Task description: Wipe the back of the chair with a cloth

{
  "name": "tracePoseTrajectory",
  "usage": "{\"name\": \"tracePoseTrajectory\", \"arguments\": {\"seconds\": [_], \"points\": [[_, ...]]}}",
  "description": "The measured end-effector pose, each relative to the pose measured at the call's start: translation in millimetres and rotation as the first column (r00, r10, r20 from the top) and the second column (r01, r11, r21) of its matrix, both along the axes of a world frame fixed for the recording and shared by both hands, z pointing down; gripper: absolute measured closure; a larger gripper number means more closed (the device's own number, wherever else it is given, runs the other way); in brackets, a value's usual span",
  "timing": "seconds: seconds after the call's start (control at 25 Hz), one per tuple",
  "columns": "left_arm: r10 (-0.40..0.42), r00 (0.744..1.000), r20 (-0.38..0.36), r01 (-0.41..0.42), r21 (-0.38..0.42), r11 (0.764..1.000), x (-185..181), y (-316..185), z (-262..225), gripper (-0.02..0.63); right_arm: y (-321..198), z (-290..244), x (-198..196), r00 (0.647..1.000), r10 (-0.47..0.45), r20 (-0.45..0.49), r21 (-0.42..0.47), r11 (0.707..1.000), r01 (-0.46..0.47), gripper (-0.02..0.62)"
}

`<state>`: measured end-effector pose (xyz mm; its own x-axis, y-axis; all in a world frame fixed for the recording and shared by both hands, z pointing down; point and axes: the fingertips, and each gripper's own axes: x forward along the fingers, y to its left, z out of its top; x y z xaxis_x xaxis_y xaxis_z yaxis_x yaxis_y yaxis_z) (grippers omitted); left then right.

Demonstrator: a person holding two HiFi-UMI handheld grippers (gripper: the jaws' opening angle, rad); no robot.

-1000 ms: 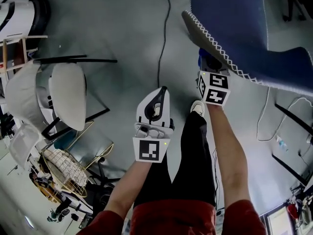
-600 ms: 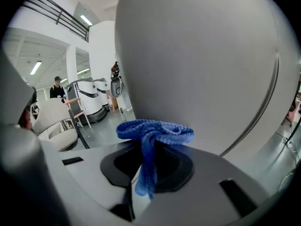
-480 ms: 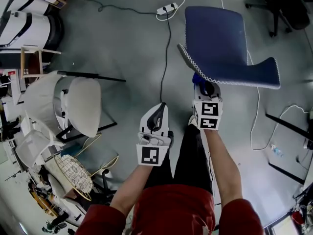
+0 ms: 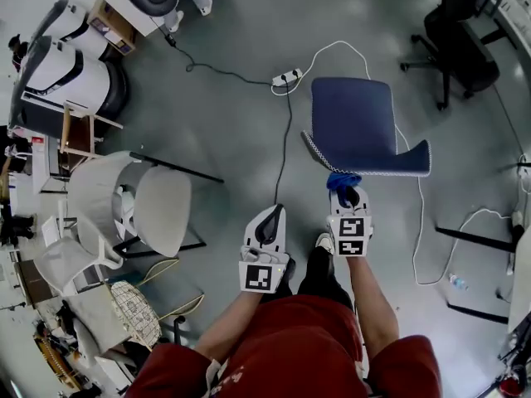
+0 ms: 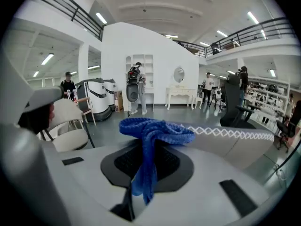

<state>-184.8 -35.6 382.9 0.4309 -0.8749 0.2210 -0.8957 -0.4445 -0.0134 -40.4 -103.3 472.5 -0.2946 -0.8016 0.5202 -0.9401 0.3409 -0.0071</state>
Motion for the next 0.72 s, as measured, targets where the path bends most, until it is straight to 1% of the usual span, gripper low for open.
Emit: {"name": "tracePoseTrajectory", "arguments": {"seconds": [0.04, 0.12, 0.24, 0.32, 0.4, 0.48, 0.56, 0.72], "points": [[-0.003, 1.0, -0.014, 0.003, 0.01, 1.0, 0, -1, -6, 0.592, 0, -2, 0, 1.0, -0.004, -0.009, 0.004, 1.0, 0.004, 0.534], [-0.01, 0.999, -0.038, 0.011, 0.026, 1.0, -2, -1, -17, 0.592, 3, -1, -1, 1.0, 0.002, 0.002, -0.005, 1.0, -0.002, 0.534], [-0.011, 0.999, -0.035, 0.012, 0.03, 0.999, -7, 1, -31, 0.592, 15, -7, -3, 1.0, 0.014, 0.026, -0.024, 1.0, -0.013, 0.533], [-0.012, 0.996, -0.083, 0.013, 0.019, 1.0, -10, 0, -42, 0.592, 24, -25, -2, 0.999, 0.019, 0.045, -0.006, 1.0, -0.019, 0.534], [0.0, 0.991, -0.134, 0.002, 0.015, 1.0, -11, -10, -54, 0.592, 26, -52, 1, 0.996, 0.027, 0.081, 0.033, 0.999, -0.03, 0.533], [0.001, 0.991, -0.134, 0.001, 0.015, 1.0, -14, -22, -68, 0.592, 22, -84, 8, 0.995, 0.035, 0.095, 0.087, 0.995, -0.043, 0.534], [-0.007, 0.991, -0.131, 0.011, 0.031, 0.999, -18, -35, -88, 0.592, 14, -118, 15, 0.994, 0.048, 0.098, 0.148, 0.987, -0.062, 0.534], [-0.012, 0.992, -0.127, 0.025, 0.103, 0.994, -28, -55, -140, 0.592, -4, -192, 19, 0.99, 0.055, 0.129, 0.263, 0.961, -0.088, 0.533]]}}
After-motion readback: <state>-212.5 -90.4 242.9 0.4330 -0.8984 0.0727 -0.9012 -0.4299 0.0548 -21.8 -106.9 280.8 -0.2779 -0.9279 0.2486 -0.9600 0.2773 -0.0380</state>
